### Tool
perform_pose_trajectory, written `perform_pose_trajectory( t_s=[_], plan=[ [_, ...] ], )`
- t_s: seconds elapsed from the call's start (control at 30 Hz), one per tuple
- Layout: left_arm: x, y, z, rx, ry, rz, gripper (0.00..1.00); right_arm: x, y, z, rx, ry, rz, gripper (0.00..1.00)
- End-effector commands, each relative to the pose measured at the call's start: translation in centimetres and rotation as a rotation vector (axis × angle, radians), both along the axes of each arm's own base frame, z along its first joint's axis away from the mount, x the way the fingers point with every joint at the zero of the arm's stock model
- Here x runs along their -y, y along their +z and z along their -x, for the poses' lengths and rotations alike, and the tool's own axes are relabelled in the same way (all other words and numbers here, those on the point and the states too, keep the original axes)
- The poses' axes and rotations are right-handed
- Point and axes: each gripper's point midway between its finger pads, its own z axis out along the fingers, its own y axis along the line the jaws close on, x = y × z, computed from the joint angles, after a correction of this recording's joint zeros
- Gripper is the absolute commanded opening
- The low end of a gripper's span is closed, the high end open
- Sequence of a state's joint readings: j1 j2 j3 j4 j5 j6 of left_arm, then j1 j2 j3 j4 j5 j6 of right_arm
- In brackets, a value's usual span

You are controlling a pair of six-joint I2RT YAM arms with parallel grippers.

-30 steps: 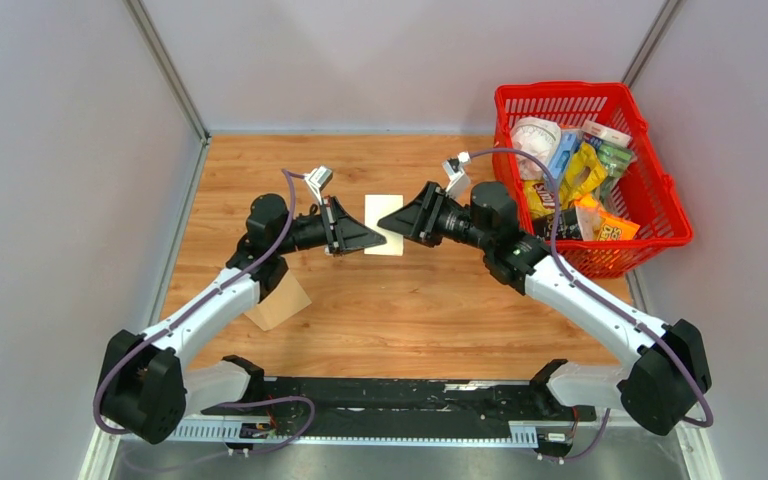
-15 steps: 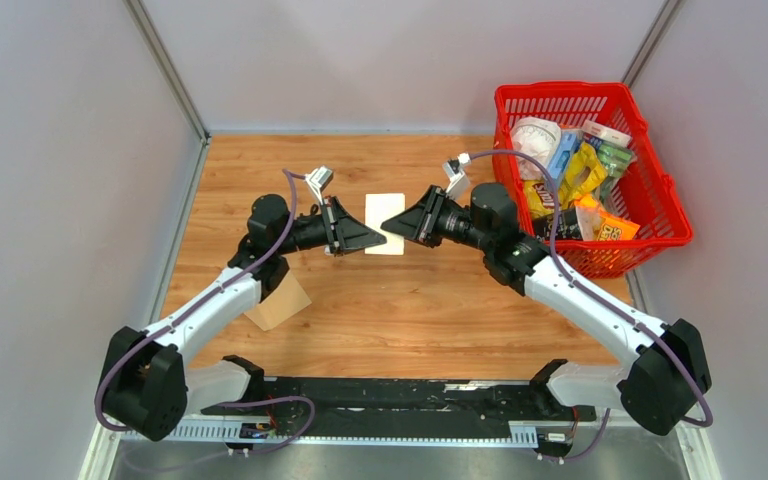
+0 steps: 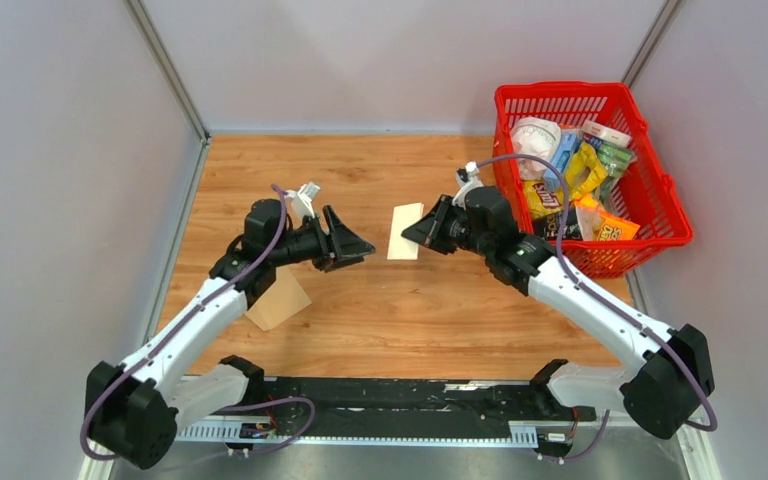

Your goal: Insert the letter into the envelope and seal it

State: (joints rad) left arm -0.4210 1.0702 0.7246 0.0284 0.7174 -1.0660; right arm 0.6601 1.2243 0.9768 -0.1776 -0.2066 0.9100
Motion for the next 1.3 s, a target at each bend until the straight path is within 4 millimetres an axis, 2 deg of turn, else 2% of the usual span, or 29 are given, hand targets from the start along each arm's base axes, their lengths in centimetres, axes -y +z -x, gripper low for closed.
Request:
perform_pose_trajectory(
  t_s=[0.0,0.03,0.07,0.1,0.13,0.2,0.3,0.37,0.5,0.63,0.73,0.87,0.93,1.07,1.27],
  plan=[
    [-9.6,-6.2,-0.7,-0.144,0.412,-0.494,0.67,3.4,0.6,-0.8,0.077,-0.108,0.139,0.0],
    [-11.2,-6.9,-0.6,-0.177,0.475,-0.547,0.67,3.4,0.5,-0.7,0.076,-0.102,0.147,0.0],
    [-14.3,-8.2,0.0,-0.232,0.591,-0.651,0.67,3.5,0.2,-0.5,0.075,-0.093,0.153,0.0],
    [-15.7,-8.5,0.3,-0.252,0.65,-0.692,0.67,3.5,0.0,-0.4,0.074,-0.086,0.158,0.0],
    [-18.2,-9.1,1.0,-0.296,0.758,-0.767,0.67,3.5,-0.4,-0.1,0.069,-0.075,0.162,0.0],
    [-21.5,-9.3,2.1,-0.332,0.907,-0.858,0.66,3.5,-1.0,0.3,0.068,-0.057,0.171,0.0],
    [-25.2,-9.0,3.5,-0.384,1.068,-0.979,0.62,3.6,-1.9,0.7,0.06,-0.036,0.188,0.0],
    [-27.5,-9.8,4.7,-0.451,1.138,-1.087,0.62,3.6,-2.2,0.9,0.063,-0.022,0.192,0.0],
    [-30.5,-11.5,5.1,-0.549,1.148,-1.165,0.63,3.4,-2.7,1.4,0.065,0.013,0.2,0.0],
    [-32.0,-13.3,4.9,-0.633,1.129,-1.102,0.63,3.6,-3.1,1.8,0.066,0.027,0.205,0.0],
    [-31.9,-14.7,4.5,-0.665,1.076,-1.068,0.63,3.7,-3.3,1.9,0.074,0.027,0.204,0.0],
    [-31.0,-16.9,2.9,-0.659,1.008,-0.994,0.62,3.8,-3.2,1.9,0.081,0.038,0.2,0.0],
    [-30.8,-17.5,1.8,-0.63,1.005,-0.96,0.62,3.7,-3.2,1.9,0.089,0.047,0.205,0.0],
    [-30.9,-18.9,1.2,-0.653,1.003,-0.932,0.6,3.5,-2.8,1.9,0.103,0.057,0.202,0.0],
    [-32.1,-19.0,-0.4,-0.611,1.039,-0.941,0.53,3.8,-2.7,2.0,0.112,0.055,0.205,0.0]
  ],
)
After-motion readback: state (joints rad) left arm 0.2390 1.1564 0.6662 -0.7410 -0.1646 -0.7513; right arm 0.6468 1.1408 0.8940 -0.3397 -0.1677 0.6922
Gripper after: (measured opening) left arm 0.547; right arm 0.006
